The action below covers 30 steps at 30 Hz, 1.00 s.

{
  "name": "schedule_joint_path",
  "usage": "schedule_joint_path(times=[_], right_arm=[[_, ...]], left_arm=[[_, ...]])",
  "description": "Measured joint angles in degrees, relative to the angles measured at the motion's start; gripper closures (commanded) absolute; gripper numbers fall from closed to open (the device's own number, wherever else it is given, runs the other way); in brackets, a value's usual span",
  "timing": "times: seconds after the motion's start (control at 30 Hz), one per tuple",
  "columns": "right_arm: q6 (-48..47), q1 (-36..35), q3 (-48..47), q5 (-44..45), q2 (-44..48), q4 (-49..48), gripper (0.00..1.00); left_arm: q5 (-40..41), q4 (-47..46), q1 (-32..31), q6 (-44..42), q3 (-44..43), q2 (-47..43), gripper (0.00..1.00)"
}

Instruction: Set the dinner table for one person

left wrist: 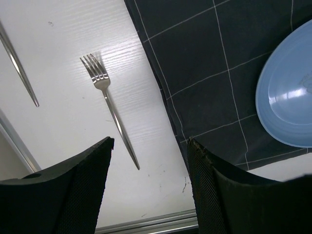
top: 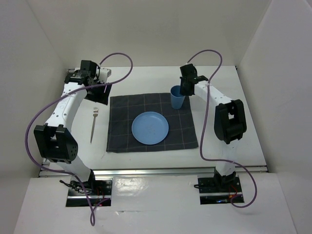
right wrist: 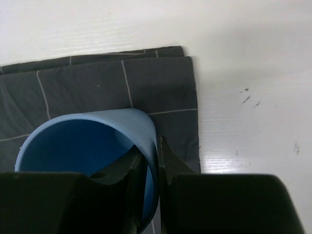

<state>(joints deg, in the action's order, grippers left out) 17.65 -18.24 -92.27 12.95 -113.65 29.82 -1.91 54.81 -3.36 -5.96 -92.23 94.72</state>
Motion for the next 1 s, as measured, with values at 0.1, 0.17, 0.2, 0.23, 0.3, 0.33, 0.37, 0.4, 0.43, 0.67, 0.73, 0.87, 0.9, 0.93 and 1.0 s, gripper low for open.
schedule_joint_path(times=[0.1,0.17,0.2,0.23,0.3,0.33,0.37,0.4,0.43,0.67,0.73,0.87,0.9,0.93,1.0], right_arm=[[-0.22,0.09,-1.33,0.07,-0.50,1.11,1.00],[-0.33,0.09,-1.81,0.13,-0.96,1.60,1.00],[-0.39,0.20,-1.99,-0.04,-1.03,1.73,0.84],[-0.39,0.31,-2.08,-0.07,-1.07,1.86,0.73],[-0.35,0.35,-2.23,-0.13,-1.20,2.08,0.50],[-0.52,0.39,-2.23,-0.22,-1.29,2.38,0.37],[-0.70,0.39,-2.23,-0.35,-1.36,2.78,0.31],[-0.72,0.39,-2.23,-0.42,-1.36,2.95,0.26],[-0.72,0.39,-2.23,-0.48,-1.36,2.97,0.22],[-1.01,0.39,-4.48,-0.24,-1.07,3.48,0.04],[-0.98,0.39,-4.92,-0.11,-0.28,3.58,0.00],[-1.01,0.39,-5.29,-0.02,2.95,4.20,0.00],[-1.01,0.39,-5.31,-0.02,3.85,4.22,0.00],[-1.03,0.39,-5.31,-0.04,5.14,4.20,0.00],[-1.09,0.39,-5.25,0.00,7.82,4.04,0.00]], left_arm=[[-0.42,0.00,0.00,0.00,0.00,-0.09,0.30],[-0.50,-0.02,0.00,0.00,0.00,-0.09,0.30],[-0.50,-0.04,0.00,0.00,0.00,-0.09,0.30],[-0.50,-0.11,0.00,0.00,0.04,-0.09,0.30],[-0.44,-0.42,0.07,0.00,0.42,-0.09,0.30],[-0.31,-0.46,0.07,0.02,0.63,-0.09,0.30],[-0.17,-0.42,0.09,0.02,0.76,-0.09,0.30],[-0.02,-0.52,0.13,0.02,0.96,-0.09,0.30],[0.09,-0.59,0.15,-0.02,1.14,-0.09,0.30],[4.83,-1.57,0.17,-3.17,7.58,0.22,0.30],[8.17,-1.97,0.17,-3.65,11.52,1.07,0.30],[13.84,-2.56,0.46,-4.31,17.81,5.40,0.30],[14.78,-2.60,0.55,-4.28,18.49,6.47,0.30],[15.82,-3.02,0.72,-4.22,18.93,7.67,0.30],[17.38,-4.22,1.16,-4.17,19.12,9.70,0.29]])
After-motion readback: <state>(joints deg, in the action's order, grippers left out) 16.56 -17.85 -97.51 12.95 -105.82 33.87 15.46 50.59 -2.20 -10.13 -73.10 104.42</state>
